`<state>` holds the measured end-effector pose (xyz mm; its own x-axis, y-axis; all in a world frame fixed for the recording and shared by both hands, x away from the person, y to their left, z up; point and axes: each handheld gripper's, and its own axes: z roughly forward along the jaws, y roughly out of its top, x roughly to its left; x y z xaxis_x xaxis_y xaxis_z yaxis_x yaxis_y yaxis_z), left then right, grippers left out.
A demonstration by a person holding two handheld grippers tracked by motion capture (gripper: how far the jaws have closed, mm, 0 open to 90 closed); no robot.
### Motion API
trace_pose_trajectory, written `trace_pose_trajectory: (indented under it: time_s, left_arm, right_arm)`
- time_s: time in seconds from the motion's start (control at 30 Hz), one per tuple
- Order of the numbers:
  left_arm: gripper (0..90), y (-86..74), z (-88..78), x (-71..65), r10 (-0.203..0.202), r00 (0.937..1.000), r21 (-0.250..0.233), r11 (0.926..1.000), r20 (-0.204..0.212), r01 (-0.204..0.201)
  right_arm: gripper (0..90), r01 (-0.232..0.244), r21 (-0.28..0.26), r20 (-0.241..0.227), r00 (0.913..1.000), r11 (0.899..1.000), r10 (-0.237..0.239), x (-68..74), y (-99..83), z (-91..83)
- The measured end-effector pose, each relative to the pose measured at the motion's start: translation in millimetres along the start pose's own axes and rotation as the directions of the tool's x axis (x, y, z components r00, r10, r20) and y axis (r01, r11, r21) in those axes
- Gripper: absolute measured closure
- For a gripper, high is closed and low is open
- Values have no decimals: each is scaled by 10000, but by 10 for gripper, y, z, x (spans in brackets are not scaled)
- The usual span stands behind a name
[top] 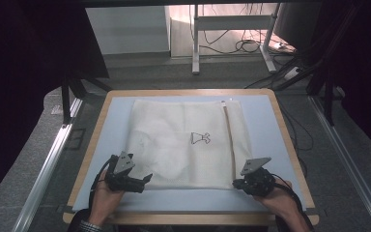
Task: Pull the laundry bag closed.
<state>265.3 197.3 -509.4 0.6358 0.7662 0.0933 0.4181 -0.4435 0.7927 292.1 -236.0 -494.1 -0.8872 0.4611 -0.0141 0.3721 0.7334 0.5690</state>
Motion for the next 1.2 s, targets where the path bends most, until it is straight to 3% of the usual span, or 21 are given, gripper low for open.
trace_pose_trajectory:
  time_s: [0.47, 0.77, 0.9, 1.03, 1.2]
  left_arm:
    - [14, 23, 7, -21, -285, 9994, -142, 9995, 202, 288]
    - [13, 129, 42, -101, -407, 9958, -396, 9982, 824, 441]
    - [42, 185, 79, -154, -371, 9943, -236, 9989, 1000, 397]
    - [143, 234, 100, -218, -149, 9932, -57, 9999, 1157, 156]
    - [260, 286, 120, -256, -210, 9862, -116, 9997, 1643, 232]
  right_arm:
    - [844, 34, 285, 60, 10000, 9996, -35, 10, -13, -16]
    - [844, 78, 265, 94, 9999, 9996, -80, 11, -16, -14]
    - [843, 86, 264, 98, 9999, 9996, -88, 9, -16, -11]
    - [842, 114, 281, 135, 9998, 9995, -118, 10, -15, -5]
    - [842, 146, 298, 158, 9998, 9994, -151, 11, -12, 1]
